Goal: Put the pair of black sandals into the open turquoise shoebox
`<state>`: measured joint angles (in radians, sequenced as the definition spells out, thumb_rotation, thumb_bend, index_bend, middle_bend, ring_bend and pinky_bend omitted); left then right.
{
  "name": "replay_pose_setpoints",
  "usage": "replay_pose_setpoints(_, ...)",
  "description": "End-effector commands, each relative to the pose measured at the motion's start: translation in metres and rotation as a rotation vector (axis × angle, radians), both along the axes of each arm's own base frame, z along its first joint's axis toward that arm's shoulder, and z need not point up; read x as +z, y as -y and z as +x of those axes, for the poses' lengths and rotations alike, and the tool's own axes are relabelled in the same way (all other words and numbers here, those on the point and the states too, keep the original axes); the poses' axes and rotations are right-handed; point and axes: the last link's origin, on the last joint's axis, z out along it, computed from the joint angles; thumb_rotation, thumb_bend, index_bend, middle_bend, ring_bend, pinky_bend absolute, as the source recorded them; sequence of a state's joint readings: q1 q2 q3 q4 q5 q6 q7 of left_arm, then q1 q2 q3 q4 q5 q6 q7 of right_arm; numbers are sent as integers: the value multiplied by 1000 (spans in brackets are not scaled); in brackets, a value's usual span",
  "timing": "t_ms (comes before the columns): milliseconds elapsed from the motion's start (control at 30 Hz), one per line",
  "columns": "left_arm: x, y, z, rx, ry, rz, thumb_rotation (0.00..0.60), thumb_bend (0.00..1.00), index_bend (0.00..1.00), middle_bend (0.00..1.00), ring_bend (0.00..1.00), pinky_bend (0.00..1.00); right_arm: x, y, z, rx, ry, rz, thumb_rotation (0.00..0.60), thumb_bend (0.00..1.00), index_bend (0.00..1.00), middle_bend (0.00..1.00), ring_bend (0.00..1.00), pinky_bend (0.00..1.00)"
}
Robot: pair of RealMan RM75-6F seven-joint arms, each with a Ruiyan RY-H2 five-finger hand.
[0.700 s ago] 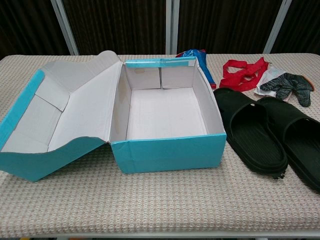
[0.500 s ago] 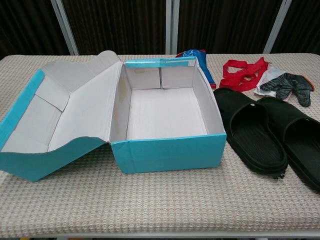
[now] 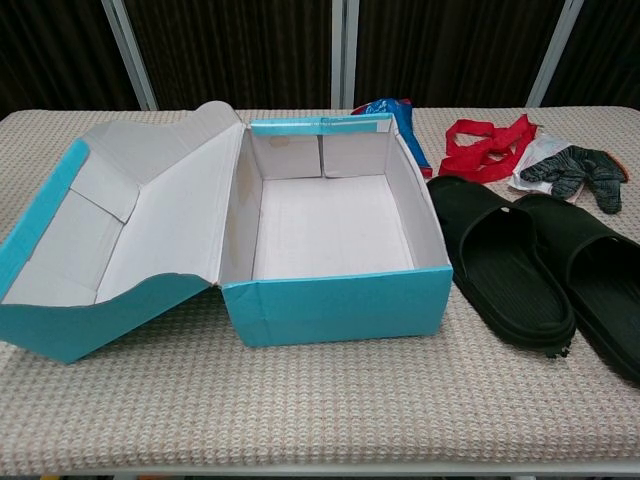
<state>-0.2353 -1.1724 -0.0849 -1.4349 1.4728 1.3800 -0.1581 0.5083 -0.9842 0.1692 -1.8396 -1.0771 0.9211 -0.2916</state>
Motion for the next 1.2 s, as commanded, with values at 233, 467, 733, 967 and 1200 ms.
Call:
replay_pose_setpoints(233, 2, 2, -7, 17, 26, -3, 600, 123, 238, 205, 123, 196, -53, 52, 42, -35, -74, 172, 600, 16, 0, 103, 0, 0)
replay_pose_setpoints(467, 4, 0, -10, 19, 35, -16, 600, 123, 239, 206, 124, 196, -98, 69, 59, -66, -130, 248, 600, 20, 0, 104, 0, 0)
replay_pose_setpoints(733, 10, -1, -11, 20, 46, -9, 600, 122, 239, 205, 123, 196, -136, 77, 74, -84, -163, 301, 600, 21, 0, 103, 0, 0)
replay_pose_setpoints(967, 10, 0, -17, 38, 52, -17, 600, 123, 238, 205, 124, 196, -151, 83, 79, -105, -191, 305, 600, 21, 11, 103, 0, 0)
replay_pose_setpoints(1200, 10, 2, -20, 48, 61, -27, 600, 123, 238, 205, 124, 196, -154, 85, 84, -102, -199, 306, 600, 23, 49, 129, 0, 0)
